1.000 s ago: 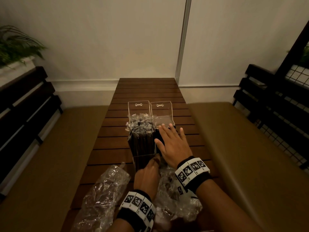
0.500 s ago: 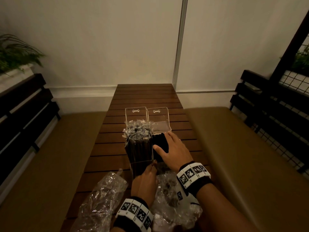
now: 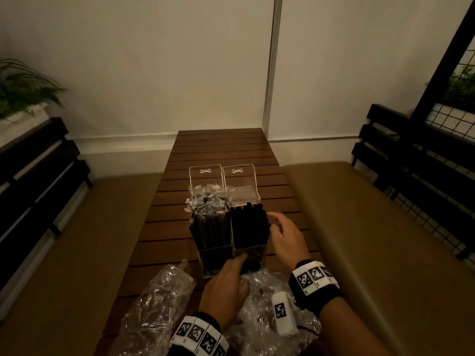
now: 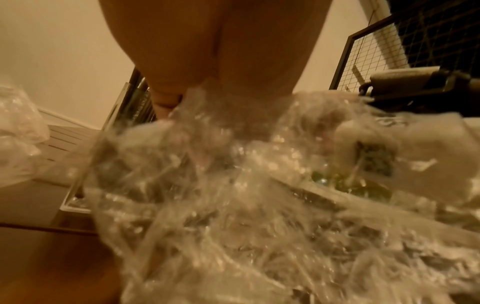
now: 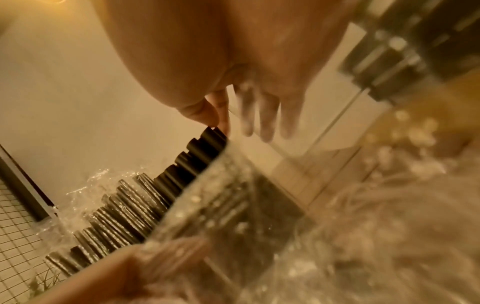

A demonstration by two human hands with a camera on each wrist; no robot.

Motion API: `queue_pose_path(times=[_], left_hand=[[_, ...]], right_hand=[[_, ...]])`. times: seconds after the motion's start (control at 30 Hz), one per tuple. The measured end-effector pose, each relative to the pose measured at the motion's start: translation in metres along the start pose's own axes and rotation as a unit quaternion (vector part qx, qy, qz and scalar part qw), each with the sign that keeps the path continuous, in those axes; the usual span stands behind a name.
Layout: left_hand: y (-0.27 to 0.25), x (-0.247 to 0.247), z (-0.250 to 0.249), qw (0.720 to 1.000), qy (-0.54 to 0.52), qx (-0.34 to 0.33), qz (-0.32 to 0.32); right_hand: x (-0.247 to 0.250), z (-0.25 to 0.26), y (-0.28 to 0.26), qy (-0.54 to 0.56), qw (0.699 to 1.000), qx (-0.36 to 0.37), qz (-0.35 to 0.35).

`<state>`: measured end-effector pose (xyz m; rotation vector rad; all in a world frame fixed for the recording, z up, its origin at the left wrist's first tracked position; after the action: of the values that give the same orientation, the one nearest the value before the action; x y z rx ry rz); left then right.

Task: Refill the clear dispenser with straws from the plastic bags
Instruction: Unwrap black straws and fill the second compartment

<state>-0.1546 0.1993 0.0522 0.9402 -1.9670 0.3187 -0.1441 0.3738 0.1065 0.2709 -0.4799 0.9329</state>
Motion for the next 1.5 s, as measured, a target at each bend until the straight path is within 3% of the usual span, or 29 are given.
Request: queue_pose_path(times=[0.1,0.23,0.37,0.47,0.53,0.57,0.63,0.7,0.8,0.9,0.97,1.13,1.23,1.5], left_hand=[[-0.009,0.001,0.001,1.0,-0.008,0.001,-0.013],[-0.02,-0.006,0.008,1.0,0.01,0.007,0.0],[-0.028,-0.012,0.012,1.0,0.017,0.023,0.003],[-0.032,-0.013,0.014,0.999,0.019,0.037,0.0],[-0.035,-0.016,0.019,0.998,0.015,0.053,-0.004],[-0.037,-0.018,0.023,0.998,0.013,0.062,-0.006],[-0.042,-0.021,0.027,0.997,-0.005,0.078,-0.017],[-0.048,-0.02,0.027,0.995,-0.041,0.085,-0.035],[-0.06,-0.015,0.031,0.984,-0.104,0.118,-0.081],[-0.07,-0.014,0.035,0.972,-0.131,0.15,-0.121],[-0.072,-0.018,0.033,0.975,-0.124,0.15,-0.108],[-0.066,-0.016,0.039,0.984,-0.047,0.161,-0.053],[-0.059,-0.011,0.052,0.979,-0.06,0.187,-0.051],[-0.047,0.005,0.049,0.978,-0.066,0.194,-0.049]], right_hand=[[0.004,-0.002,-0.004,0.035,0.999,-0.003,-0.008],[0.023,-0.002,-0.002,0.155,0.984,-0.052,-0.077],[0.04,-0.002,-0.006,0.361,0.914,-0.142,-0.114],[0.048,-0.006,-0.012,0.505,0.835,-0.19,-0.108],[0.054,-0.008,-0.018,0.559,0.795,-0.213,-0.101],[0.06,-0.007,-0.021,0.57,0.788,-0.211,-0.097],[0.074,-0.006,-0.03,0.558,0.803,-0.185,-0.096],[0.084,-0.01,-0.044,0.494,0.852,-0.148,-0.087],[0.071,-0.042,-0.074,0.32,0.94,-0.106,-0.055],[0.036,-0.083,-0.112,0.14,0.985,-0.097,0.038],[0.022,-0.099,-0.124,0.086,0.989,-0.099,0.07],[0.013,-0.086,-0.096,0.084,0.991,-0.095,0.037],[0.009,-0.073,-0.069,0.043,0.994,-0.092,0.034],[-0.021,-0.054,-0.034,-0.004,0.988,-0.1,0.118]])
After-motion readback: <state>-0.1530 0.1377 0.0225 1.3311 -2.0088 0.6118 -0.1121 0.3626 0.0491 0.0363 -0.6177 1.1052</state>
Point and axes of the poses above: each hand's wrist, its own y-axis towards the middle knuckle, its own x-axis out of the back of the hand, z = x × y, the point moved 6 cm from there along y, towards the middle knuckle, and after that the axes turned 6 degrees about -x, right-handed, at the moved point
